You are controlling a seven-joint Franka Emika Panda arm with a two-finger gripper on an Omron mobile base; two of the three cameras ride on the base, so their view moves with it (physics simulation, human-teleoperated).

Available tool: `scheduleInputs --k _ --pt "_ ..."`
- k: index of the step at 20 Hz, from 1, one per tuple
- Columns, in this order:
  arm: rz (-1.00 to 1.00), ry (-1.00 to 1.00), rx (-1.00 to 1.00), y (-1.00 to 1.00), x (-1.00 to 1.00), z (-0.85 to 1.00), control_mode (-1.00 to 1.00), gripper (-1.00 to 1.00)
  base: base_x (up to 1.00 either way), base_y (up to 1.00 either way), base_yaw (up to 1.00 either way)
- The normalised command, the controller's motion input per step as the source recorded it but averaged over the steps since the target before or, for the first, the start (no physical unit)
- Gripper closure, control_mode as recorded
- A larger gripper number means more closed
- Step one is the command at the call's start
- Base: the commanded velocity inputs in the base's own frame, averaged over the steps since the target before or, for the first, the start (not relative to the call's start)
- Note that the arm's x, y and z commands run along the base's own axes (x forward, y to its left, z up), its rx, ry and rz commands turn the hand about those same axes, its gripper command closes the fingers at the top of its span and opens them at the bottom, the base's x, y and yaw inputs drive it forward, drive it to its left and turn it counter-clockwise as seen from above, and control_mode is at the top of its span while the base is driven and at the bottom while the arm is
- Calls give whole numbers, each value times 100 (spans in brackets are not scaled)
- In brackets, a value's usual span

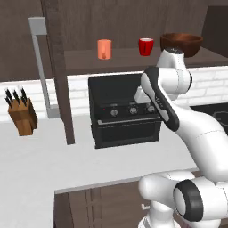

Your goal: Gather all objects into one cabinet and sort the glasses and bowls to opposite sides.

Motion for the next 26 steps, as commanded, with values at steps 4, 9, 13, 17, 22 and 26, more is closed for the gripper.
scheduleInputs --k 4,9,13,17,22,26 --pt "0 0 0 0 -5 0 100 -100 -2 -1 0" --pt "0 0 0 0 0 0 100 -100 -69 -15 0" --pt "0 0 0 0 0 0 100 -100 -96 -22 0" --pt "0 0 0 0 0 0 100 -100 -94 -27 0" --pt "0 0 0 0 0 0 100 -100 -73 -26 0" --pt "0 0 0 0 0 0 100 -100 -50 -24 -3"
